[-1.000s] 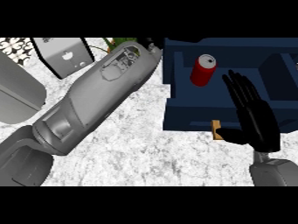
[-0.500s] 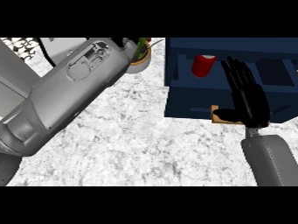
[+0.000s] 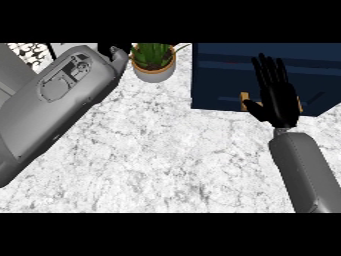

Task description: Pick up the can, place it into the drawer and close the drawer

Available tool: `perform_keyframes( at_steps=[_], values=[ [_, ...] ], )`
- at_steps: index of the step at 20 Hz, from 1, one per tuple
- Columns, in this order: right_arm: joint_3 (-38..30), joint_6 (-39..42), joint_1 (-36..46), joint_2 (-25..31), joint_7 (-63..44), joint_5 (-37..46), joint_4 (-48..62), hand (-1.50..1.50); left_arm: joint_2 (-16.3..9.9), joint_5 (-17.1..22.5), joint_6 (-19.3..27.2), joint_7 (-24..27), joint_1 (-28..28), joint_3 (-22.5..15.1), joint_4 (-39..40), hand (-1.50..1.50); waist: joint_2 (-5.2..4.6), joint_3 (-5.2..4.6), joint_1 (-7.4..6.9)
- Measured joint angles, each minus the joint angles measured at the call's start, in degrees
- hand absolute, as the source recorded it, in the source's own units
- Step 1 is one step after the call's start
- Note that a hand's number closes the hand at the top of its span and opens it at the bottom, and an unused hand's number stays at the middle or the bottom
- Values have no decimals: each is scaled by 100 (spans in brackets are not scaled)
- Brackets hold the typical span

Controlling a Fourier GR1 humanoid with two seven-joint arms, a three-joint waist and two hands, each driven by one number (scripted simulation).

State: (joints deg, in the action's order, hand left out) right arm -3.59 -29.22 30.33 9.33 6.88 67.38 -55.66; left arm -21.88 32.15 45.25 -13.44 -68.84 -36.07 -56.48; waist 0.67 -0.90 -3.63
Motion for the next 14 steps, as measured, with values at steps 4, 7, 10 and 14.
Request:
perform_keyframes(
  at_steps=[4,7,10,14],
  values=[
    [-230,-498,616,-32,33,55,915,-150,-203,-74,-14,-150,242,10,-357,-150,-42,35,-10],
    [-393,-794,989,-3,75,33,1431,-150,-334,-146,25,-188,571,-14,-712,-150,-39,45,-18],
    [-515,-1012,1420,31,-50,128,1950,-150,-475,-191,13,-226,838,-14,-1028,-150,-51,45,-44],
    [-640,-1119,2047,160,-105,237,2632,-150,-617,-234,-15,-269,1102,26,-1357,-150,-107,51,-92]
  ],
)
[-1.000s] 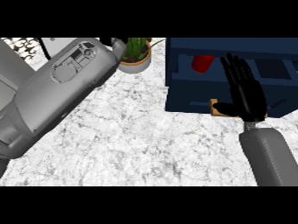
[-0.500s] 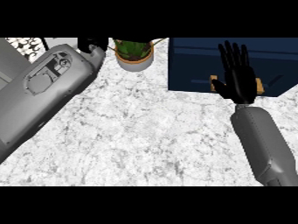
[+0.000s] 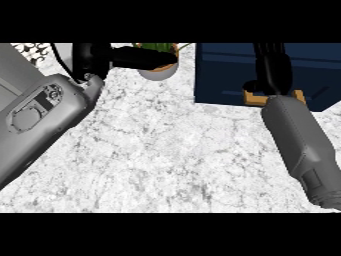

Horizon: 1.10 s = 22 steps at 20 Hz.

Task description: Pick up the can, place it into the drawer and close the drawer

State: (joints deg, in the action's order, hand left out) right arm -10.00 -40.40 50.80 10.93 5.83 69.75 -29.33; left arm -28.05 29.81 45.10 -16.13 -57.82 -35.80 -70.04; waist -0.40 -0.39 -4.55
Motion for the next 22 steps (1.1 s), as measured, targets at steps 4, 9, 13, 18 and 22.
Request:
perform_keyframes(
  at_steps=[4,9,13,18,22],
  values=[
    [-105,-87,462,63,-10,48,577,-150,-87,-98,11,-23,237,-7,-228,-150,-48,19,-10],
    [-238,-80,822,160,6,44,1090,-150,-250,-139,-59,-2,564,67,-562,-150,-82,32,-27],
    [-301,-65,1045,190,-13,54,1375,-150,-259,-205,-103,121,816,86,-696,-150,-111,47,-2],
    [-445,31,1203,220,251,-70,1586,-150,-289,-288,-114,120,961,99,-870,-150,-131,59,14],
    [-774,105,1231,156,830,-465,1523,-150,-297,-307,-154,221,1094,165,-865,-150,-145,64,82]
  ],
)
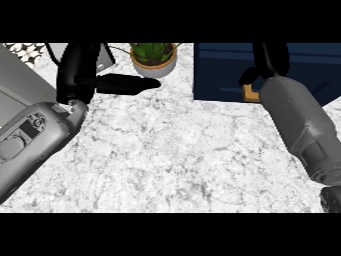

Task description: Pick up the can, place it into the drawer and close the drawer

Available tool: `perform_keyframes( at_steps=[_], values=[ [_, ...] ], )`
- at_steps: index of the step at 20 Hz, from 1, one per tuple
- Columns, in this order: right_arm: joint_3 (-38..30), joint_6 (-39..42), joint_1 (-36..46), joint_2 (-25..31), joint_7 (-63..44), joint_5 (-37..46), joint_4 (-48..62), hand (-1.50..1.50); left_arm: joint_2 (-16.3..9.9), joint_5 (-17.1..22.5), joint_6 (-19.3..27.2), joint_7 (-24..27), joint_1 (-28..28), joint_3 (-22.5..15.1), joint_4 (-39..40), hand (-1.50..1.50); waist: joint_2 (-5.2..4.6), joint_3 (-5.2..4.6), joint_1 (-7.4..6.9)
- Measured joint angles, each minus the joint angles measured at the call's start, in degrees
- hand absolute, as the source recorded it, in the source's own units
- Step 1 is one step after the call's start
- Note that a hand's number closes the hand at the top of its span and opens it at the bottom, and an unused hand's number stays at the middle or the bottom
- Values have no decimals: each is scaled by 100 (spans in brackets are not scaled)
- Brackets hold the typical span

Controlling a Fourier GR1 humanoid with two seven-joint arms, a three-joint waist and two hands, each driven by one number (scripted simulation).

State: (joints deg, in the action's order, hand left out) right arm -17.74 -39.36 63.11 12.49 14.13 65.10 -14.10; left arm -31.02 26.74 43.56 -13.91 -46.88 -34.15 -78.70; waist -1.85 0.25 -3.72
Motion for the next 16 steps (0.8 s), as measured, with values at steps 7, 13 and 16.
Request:
perform_keyframes(
  at_steps=[7,13,16],
  values=[
    [-759,421,112,-168,820,-906,-138,-150,-75,-34,-30,33,225,63,-132,-150,12,15,36],
    [-1516,981,264,-425,1301,-1863,-265,-150,-72,-57,-15,112,507,133,-243,-150,45,15,90],
    [-1766,1220,296,-477,1485,-2215,-289,-150,-111,-121,17,106,647,190,-330,-150,65,8,119]
  ],
)
